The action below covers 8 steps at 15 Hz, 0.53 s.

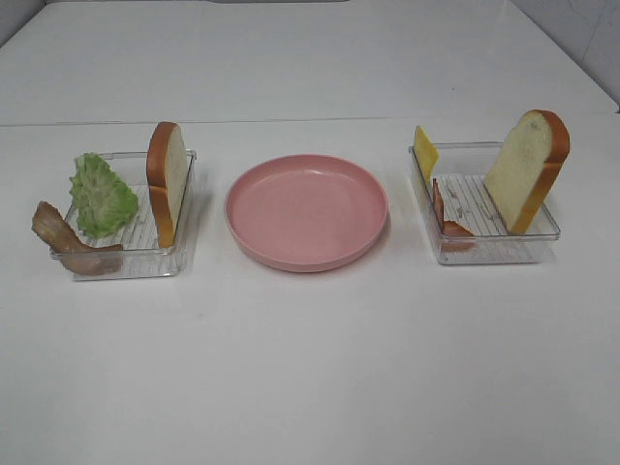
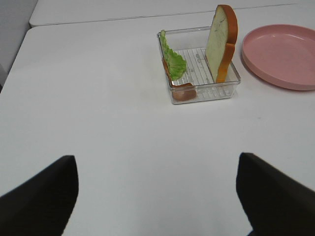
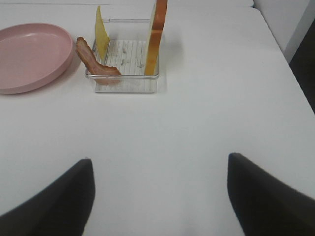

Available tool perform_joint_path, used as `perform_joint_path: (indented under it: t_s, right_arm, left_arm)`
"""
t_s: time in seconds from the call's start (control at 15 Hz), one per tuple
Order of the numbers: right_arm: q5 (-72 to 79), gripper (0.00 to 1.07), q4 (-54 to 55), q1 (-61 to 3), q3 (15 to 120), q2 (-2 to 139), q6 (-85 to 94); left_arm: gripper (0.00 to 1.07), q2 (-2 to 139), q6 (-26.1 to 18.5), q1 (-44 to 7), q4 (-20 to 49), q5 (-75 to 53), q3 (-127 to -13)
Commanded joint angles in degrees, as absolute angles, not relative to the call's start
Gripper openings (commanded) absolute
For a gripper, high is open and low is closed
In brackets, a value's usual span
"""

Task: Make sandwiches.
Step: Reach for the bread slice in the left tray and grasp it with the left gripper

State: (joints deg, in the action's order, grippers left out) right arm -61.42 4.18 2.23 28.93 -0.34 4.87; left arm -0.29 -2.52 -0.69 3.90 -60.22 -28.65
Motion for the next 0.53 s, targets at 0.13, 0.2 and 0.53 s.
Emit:
perform_joint_path:
  t_s: [0.13,0.2,0.53]
  right_arm:
    - [-60.8,0.71,4.1,2.6,29.0,-1.0,4.9]
    - [-60.8,0.71,4.1,2.6,29.0,-1.0,4.9]
    - [-60.8,0.71,4.1,2.6,29.0,-1.0,4.9]
  left_arm:
    - [0.83,-1.4,-2.6,-0.7,4.2,-59.9,-28.5]
    - [0.83,-1.4,-2.6,-0.7,4.2,-59.9,-28.5]
    - [0.83,-1.4,-2.6,-0.7,4.2,-59.9,-28.5]
